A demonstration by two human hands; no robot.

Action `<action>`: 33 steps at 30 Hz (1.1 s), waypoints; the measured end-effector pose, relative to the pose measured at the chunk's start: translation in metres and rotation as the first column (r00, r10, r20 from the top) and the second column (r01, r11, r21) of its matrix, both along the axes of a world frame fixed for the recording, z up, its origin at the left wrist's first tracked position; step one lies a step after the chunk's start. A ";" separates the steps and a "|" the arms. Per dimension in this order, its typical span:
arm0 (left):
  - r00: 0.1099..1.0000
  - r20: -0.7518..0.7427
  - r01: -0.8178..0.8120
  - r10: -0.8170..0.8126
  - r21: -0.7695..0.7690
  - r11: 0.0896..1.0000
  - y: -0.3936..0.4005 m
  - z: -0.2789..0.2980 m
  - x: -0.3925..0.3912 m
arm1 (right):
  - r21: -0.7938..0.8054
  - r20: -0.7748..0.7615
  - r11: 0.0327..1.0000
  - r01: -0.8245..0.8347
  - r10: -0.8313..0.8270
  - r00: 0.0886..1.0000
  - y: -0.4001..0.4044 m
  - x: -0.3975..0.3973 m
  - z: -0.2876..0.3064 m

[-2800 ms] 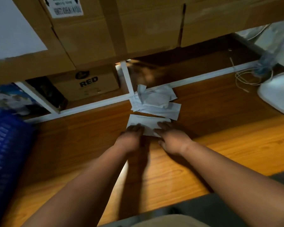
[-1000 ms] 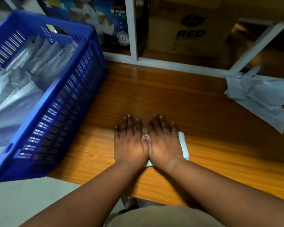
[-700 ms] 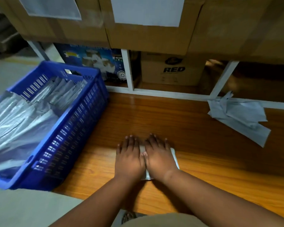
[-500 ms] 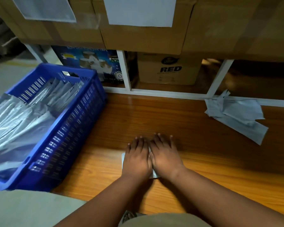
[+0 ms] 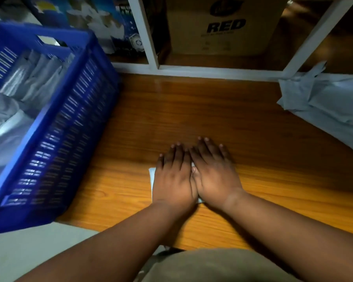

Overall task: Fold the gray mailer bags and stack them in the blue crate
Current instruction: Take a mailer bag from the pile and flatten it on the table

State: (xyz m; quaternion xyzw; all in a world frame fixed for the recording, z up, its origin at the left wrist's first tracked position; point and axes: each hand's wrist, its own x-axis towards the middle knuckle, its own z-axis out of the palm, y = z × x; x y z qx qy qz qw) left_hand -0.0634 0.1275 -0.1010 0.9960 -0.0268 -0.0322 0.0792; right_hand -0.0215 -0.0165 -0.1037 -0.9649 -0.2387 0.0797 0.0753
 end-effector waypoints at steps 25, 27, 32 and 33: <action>0.990 0.111 0.067 -0.085 0.156 0.985 0.049 0.054 -0.030 | 0.052 0.204 0.976 -0.213 0.198 0.959 0.007 -0.006 0.037; 0.991 0.124 0.040 -0.050 0.084 0.996 0.066 0.074 -0.033 | 0.016 0.212 0.955 -0.297 0.287 0.934 0.012 0.005 0.061; 0.991 0.125 0.046 -0.050 0.037 0.998 0.111 0.132 -0.034 | -0.032 0.145 0.872 -0.489 0.488 0.861 0.049 0.043 0.135; 0.990 0.141 0.016 -0.020 0.034 0.999 0.121 0.144 -0.034 | -0.022 0.144 0.856 -0.516 0.514 0.846 0.061 0.051 0.146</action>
